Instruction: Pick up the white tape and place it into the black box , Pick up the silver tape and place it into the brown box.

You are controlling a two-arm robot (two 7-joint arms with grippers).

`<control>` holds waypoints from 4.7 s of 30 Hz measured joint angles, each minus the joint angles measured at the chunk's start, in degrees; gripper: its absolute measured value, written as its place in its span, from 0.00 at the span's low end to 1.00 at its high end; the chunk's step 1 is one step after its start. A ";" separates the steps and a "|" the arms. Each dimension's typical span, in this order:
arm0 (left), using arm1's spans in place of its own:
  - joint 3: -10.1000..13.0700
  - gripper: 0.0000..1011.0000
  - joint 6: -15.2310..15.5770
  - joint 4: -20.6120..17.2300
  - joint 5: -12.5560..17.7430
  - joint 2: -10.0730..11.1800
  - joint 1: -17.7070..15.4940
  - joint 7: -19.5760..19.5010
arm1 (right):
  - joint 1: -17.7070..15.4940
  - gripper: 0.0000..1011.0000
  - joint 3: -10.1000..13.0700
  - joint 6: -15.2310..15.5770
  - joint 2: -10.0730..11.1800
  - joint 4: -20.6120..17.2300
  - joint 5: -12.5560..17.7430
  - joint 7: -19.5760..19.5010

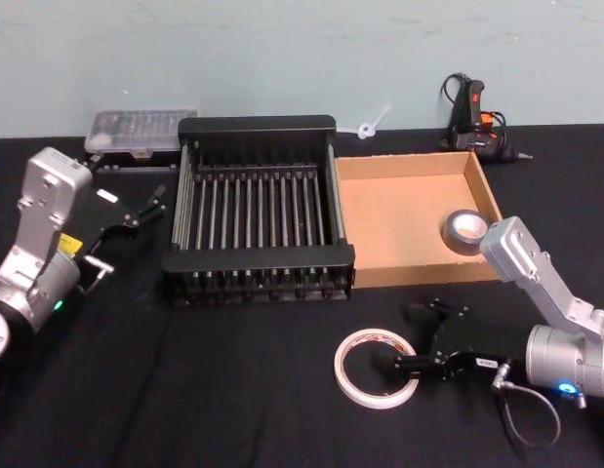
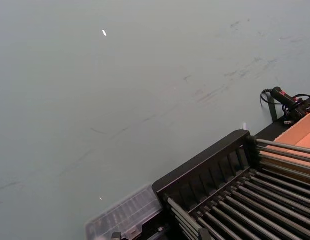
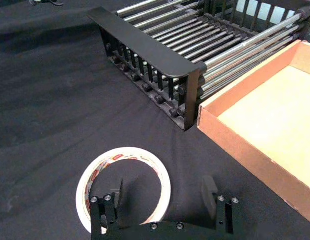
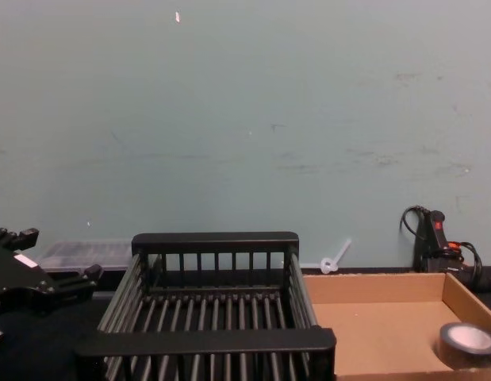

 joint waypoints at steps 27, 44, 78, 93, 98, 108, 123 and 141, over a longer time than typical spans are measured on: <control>0.00 0.99 0.00 0.00 0.00 0.00 0.00 0.00 | 1.59 0.99 -1.59 -0.12 -0.92 2.07 -0.33 0.28; 0.00 0.99 0.00 0.00 0.00 0.00 0.00 0.00 | 2.18 0.99 -1.99 0.01 -1.23 2.76 -0.45 0.40; 0.00 0.99 0.00 0.00 0.00 0.00 0.00 0.00 | 2.16 0.96 -1.97 -0.14 -1.19 2.72 -0.52 0.42; 0.00 0.99 0.00 0.00 0.00 0.00 0.00 0.00 | 2.16 0.57 -1.97 -0.14 -1.19 2.72 -0.51 0.42; 0.00 0.99 0.00 0.00 0.00 0.00 0.00 0.00 | 2.16 0.43 -1.97 -0.14 -1.19 2.73 -0.51 0.42; 0.00 0.99 0.00 0.00 0.00 0.00 0.00 0.00 | 2.16 0.10 -1.97 -0.14 -1.19 2.72 -0.51 0.42; 0.00 0.99 0.00 0.00 0.00 0.00 0.00 0.00 | 2.17 0.05 -1.97 -0.15 -1.19 2.73 -0.49 0.42; 0.00 0.99 0.00 0.00 0.00 0.00 0.00 0.00 | 2.17 0.05 -1.97 -0.15 -1.19 2.73 -0.52 0.42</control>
